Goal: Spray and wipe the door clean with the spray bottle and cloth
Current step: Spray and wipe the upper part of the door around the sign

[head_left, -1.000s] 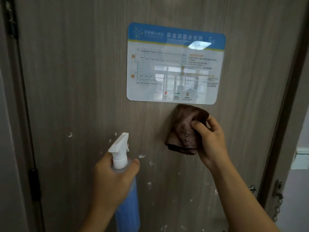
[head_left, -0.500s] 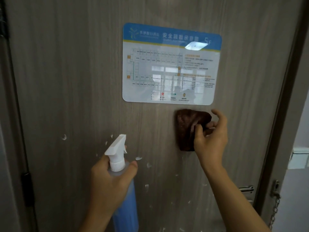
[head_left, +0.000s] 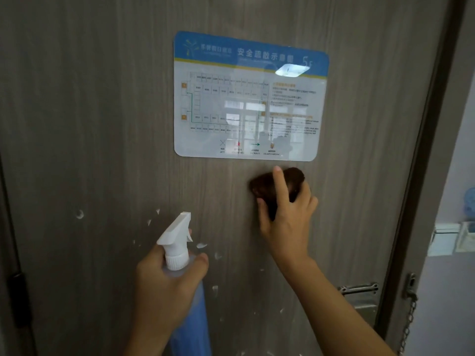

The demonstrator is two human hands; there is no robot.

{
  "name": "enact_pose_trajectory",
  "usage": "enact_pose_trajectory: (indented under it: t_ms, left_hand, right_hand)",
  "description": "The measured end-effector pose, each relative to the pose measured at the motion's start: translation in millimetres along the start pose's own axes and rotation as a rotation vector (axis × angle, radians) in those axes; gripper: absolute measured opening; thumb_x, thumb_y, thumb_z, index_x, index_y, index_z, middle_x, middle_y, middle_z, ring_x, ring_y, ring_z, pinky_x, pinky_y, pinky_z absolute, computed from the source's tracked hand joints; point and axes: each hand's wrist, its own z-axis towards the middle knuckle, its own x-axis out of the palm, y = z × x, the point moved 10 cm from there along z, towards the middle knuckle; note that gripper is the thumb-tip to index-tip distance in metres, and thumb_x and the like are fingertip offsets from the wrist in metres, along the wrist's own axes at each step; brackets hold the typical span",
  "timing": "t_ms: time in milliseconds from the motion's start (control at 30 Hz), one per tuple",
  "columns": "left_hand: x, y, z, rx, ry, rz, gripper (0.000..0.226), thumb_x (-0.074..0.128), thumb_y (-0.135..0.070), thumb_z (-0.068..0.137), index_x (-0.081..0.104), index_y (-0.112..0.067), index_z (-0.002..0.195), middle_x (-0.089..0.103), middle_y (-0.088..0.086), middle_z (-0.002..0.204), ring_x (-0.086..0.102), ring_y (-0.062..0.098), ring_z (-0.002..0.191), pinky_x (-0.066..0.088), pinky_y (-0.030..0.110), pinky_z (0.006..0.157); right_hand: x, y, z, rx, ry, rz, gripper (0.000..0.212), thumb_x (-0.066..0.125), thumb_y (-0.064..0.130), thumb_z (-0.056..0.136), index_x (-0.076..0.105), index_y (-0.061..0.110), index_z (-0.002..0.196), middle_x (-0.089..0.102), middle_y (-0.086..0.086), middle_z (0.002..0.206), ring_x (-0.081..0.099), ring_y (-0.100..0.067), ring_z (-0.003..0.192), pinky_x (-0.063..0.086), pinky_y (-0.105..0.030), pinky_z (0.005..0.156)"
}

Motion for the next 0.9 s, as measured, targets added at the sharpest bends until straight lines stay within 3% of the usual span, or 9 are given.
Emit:
enact_pose_trajectory:
  t_ms: [133, 200, 300, 367, 433, 633, 700, 800, 900]
  left_hand:
    - [13, -6, -1, -0.023, 0.012, -0.05, 0.033, 0.082, -0.039, 0.061, 0.069, -0.015, 0.078, 0.073, 0.002, 0.072, 0.07, 0.012, 0.064, 0.053, 0.016, 0.058]
    - [18, -8, -1, -0.019, 0.022, -0.059, 0.036, 0.076, -0.047, 0.061, 0.068, -0.016, 0.077, 0.072, 0.001, 0.071, 0.071, 0.013, 0.064, 0.053, 0.015, 0.058]
    - [21, -11, 2, 0.004, 0.031, -0.072, 0.035, 0.076, -0.046, 0.064, 0.068, -0.015, 0.08, 0.073, 0.002, 0.075, 0.072, 0.017, 0.069, 0.055, 0.016, 0.062]
    - [23, -11, 6, 0.015, 0.023, -0.059, 0.036, 0.076, -0.045, 0.064, 0.068, -0.013, 0.079, 0.072, 0.004, 0.074, 0.072, 0.018, 0.068, 0.055, 0.016, 0.061]
    - [25, -13, 11, 0.022, 0.014, -0.035, 0.037, 0.075, -0.046, 0.063, 0.066, -0.012, 0.076, 0.07, 0.005, 0.071, 0.07, 0.019, 0.064, 0.053, 0.018, 0.058]
    - [34, -17, 16, 0.016, 0.008, -0.047, 0.038, 0.076, -0.045, 0.062, 0.065, -0.01, 0.075, 0.069, 0.003, 0.068, 0.066, 0.009, 0.058, 0.053, 0.019, 0.055]
    - [36, -18, 14, 0.027, 0.019, -0.038, 0.034, 0.078, -0.039, 0.065, 0.066, -0.01, 0.077, 0.07, 0.002, 0.071, 0.068, 0.011, 0.062, 0.054, 0.018, 0.058]
    - [36, -21, 13, 0.058, 0.027, -0.009, 0.029, 0.078, -0.033, 0.067, 0.066, -0.009, 0.078, 0.071, 0.001, 0.074, 0.07, 0.015, 0.067, 0.055, 0.016, 0.061]
    - [36, -21, 12, 0.055, 0.032, 0.003, 0.028, 0.079, -0.03, 0.068, 0.065, -0.008, 0.078, 0.07, 0.001, 0.073, 0.07, 0.017, 0.068, 0.055, 0.016, 0.062]
  right_hand:
    - [8, -7, 5, -0.135, -0.039, -0.183, 0.053, 0.059, 0.04, 0.1, 0.05, 0.027, 0.151, 0.04, -0.031, 0.147, 0.044, -0.045, 0.113, 0.046, -0.056, 0.092]
    - [-3, -39, 15, -0.014, -0.112, -0.162, 0.053, 0.057, 0.039, 0.101, 0.048, 0.029, 0.153, 0.04, -0.03, 0.149, 0.045, -0.045, 0.113, 0.043, -0.055, 0.095]
    - [-23, -93, 21, 0.309, -0.234, -0.093, 0.056, 0.052, 0.042, 0.102, 0.039, 0.033, 0.156, 0.034, -0.028, 0.155, 0.043, -0.045, 0.116, 0.043, -0.056, 0.099]
    - [-20, -99, 19, 0.377, -0.242, -0.077, 0.058, 0.045, 0.046, 0.103, 0.032, 0.035, 0.158, 0.03, -0.028, 0.157, 0.04, -0.044, 0.119, 0.04, -0.056, 0.102]
    - [-11, -82, 15, 0.299, -0.218, -0.051, 0.057, 0.044, 0.045, 0.105, 0.033, 0.034, 0.159, 0.032, -0.029, 0.153, 0.041, -0.041, 0.116, 0.04, -0.052, 0.1]
    - [11, -37, -20, -0.28, -0.032, -0.105, 0.055, 0.059, 0.049, 0.102, 0.05, 0.029, 0.152, 0.049, -0.026, 0.134, 0.05, -0.038, 0.102, 0.052, -0.045, 0.079]
    - [-7, -70, -10, -0.143, -0.126, -0.089, 0.054, 0.061, 0.048, 0.101, 0.053, 0.03, 0.151, 0.049, -0.027, 0.137, 0.049, -0.039, 0.105, 0.047, -0.047, 0.089]
    - [-28, -128, 5, 0.269, -0.281, 0.0, 0.053, 0.056, 0.047, 0.102, 0.049, 0.033, 0.152, 0.041, -0.028, 0.147, 0.044, -0.042, 0.115, 0.045, -0.054, 0.099]
    - [-20, -119, 6, 0.309, -0.279, 0.065, 0.052, 0.055, 0.046, 0.101, 0.049, 0.033, 0.151, 0.037, -0.026, 0.15, 0.041, -0.041, 0.119, 0.04, -0.044, 0.102]
